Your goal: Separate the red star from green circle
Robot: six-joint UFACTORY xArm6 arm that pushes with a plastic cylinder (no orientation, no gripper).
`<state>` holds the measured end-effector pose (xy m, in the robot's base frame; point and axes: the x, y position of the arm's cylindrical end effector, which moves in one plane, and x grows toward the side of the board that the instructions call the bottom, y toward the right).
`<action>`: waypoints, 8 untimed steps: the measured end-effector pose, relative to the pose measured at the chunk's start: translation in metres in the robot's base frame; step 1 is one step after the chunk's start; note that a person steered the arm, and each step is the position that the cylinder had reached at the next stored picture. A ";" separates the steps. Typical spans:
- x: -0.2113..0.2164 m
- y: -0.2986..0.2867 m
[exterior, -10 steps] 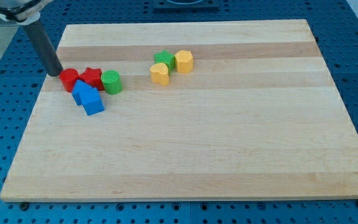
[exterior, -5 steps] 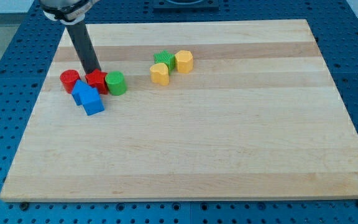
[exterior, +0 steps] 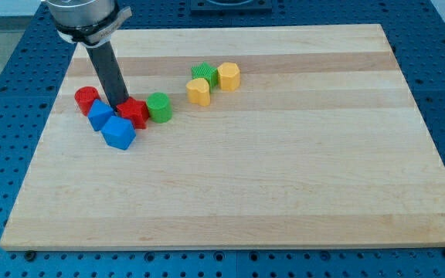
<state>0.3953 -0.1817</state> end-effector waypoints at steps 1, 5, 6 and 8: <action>0.003 0.013; 0.008 0.071; 0.009 0.074; 0.019 0.079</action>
<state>0.4144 -0.1030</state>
